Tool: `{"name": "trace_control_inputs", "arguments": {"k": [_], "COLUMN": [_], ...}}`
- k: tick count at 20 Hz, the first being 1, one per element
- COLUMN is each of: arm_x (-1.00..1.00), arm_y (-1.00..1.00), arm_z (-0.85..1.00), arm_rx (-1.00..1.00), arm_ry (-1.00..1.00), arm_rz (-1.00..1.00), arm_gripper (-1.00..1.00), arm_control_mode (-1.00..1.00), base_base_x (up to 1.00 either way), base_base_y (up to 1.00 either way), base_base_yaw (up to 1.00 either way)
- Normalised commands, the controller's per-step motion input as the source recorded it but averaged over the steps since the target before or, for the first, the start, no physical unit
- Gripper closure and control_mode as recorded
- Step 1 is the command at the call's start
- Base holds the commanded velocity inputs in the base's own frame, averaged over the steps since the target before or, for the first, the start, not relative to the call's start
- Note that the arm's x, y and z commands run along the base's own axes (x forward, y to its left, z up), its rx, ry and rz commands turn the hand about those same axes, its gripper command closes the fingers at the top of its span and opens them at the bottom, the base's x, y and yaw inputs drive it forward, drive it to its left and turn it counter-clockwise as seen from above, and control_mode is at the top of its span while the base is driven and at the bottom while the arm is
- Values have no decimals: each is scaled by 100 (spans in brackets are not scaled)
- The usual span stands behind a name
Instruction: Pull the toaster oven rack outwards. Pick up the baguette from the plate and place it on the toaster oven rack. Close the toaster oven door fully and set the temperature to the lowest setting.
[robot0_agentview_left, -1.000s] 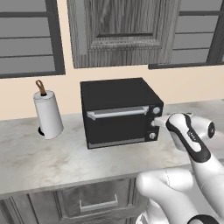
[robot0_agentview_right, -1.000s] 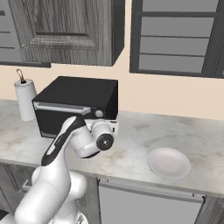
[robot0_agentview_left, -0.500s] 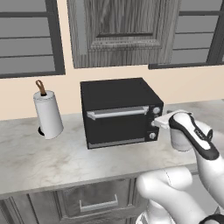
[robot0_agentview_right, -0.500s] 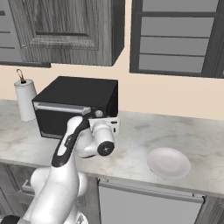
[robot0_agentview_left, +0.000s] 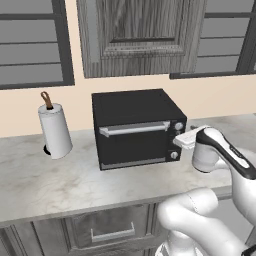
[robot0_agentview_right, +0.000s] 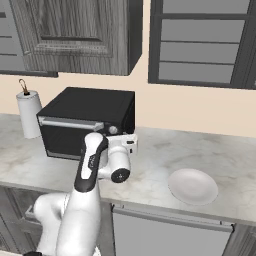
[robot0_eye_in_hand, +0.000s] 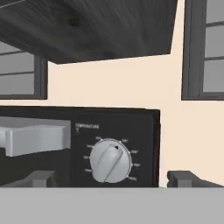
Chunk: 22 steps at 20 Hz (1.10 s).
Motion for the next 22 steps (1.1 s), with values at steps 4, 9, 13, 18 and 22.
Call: {"name": "trace_control_inputs", "arguments": {"k": [4,9,13,18,22], "arm_x": [0,1,0,-5,-12], "arm_y": [1,7,7,26,41], "arm_z": [-2,0,0,-17,-42], "arm_rx": [-2,-1,0,0,0], "arm_ry": [-11,-8,-1,-3,0], "arm_rz": [-17,-23,-7,0,0], "arm_gripper": [-100,-100,-100,-100,-100], "arm_control_mode": [-100,-100,-100,-100,-100], "base_base_x": [0,0,0,0,0], "base_base_y": [0,0,0,0,0], "base_base_yaw": [0,0,0,0,0]}}
